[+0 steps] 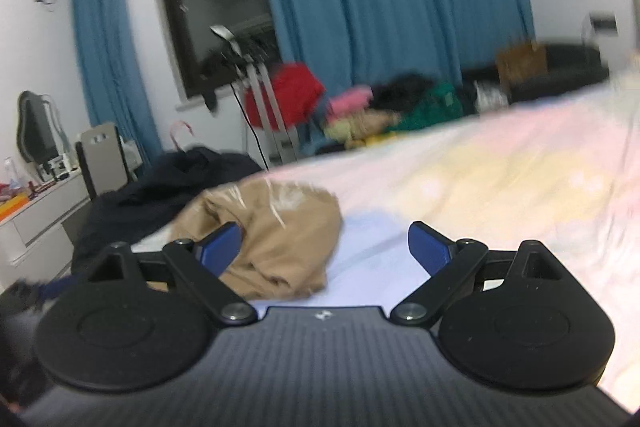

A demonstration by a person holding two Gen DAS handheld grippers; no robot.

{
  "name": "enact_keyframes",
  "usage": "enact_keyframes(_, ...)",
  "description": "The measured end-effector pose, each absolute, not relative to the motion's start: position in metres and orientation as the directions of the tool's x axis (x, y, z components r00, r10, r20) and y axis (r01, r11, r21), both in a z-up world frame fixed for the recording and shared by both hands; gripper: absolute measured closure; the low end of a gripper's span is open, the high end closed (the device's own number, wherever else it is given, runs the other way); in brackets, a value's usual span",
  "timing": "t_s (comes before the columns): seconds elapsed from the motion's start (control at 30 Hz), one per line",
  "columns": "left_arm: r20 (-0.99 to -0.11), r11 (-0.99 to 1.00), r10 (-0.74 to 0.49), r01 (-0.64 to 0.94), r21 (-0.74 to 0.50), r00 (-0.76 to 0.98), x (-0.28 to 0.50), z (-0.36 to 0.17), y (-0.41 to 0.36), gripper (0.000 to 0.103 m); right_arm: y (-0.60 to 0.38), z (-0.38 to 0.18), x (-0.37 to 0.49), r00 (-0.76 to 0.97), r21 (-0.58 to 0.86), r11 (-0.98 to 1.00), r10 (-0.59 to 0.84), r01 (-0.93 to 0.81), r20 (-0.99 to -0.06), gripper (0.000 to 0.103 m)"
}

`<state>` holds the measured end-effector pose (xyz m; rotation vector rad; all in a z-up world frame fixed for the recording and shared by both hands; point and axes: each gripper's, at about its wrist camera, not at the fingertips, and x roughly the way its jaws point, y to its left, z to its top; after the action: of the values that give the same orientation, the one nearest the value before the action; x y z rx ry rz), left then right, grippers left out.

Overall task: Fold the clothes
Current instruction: 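Grasp the tan T-shirt with the left gripper and lift it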

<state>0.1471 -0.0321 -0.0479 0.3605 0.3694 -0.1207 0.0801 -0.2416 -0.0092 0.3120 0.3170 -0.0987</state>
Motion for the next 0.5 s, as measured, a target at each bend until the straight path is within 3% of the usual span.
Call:
enact_keyframes(0.23, -0.426, 0.885, 0.022, 0.181, 0.429, 0.905, 0.249, -0.099, -0.053, 0.015, -0.25, -0.034, 0.118, 0.936, 0.286, 0.948, -0.034, 0.142, -0.352, 0.011)
enact_keyframes(0.33, -0.439, 0.884, 0.035, 0.178, 0.433, 0.898, 0.275, -0.115, -0.052, 0.031, -0.247, -0.046, 0.137, 0.929, 0.264, 0.956, -0.023, 0.129, -0.368, 0.011)
enact_keyframes(0.43, -0.389, 0.915, -0.011, 0.166, 0.367, 0.921, 0.281, -0.112, -0.04, 0.046, -0.246, -0.058, 0.153, 0.918, 0.257, 0.959, -0.01, 0.122, -0.397, 0.011)
enact_keyframes(0.5, -0.362, 0.931, -0.032, 0.159, 0.327, 0.931, 0.278, -0.105, -0.033, 0.073, -0.244, -0.063, 0.16, 0.914, 0.26, 0.958, -0.004, 0.119, -0.405, 0.011)
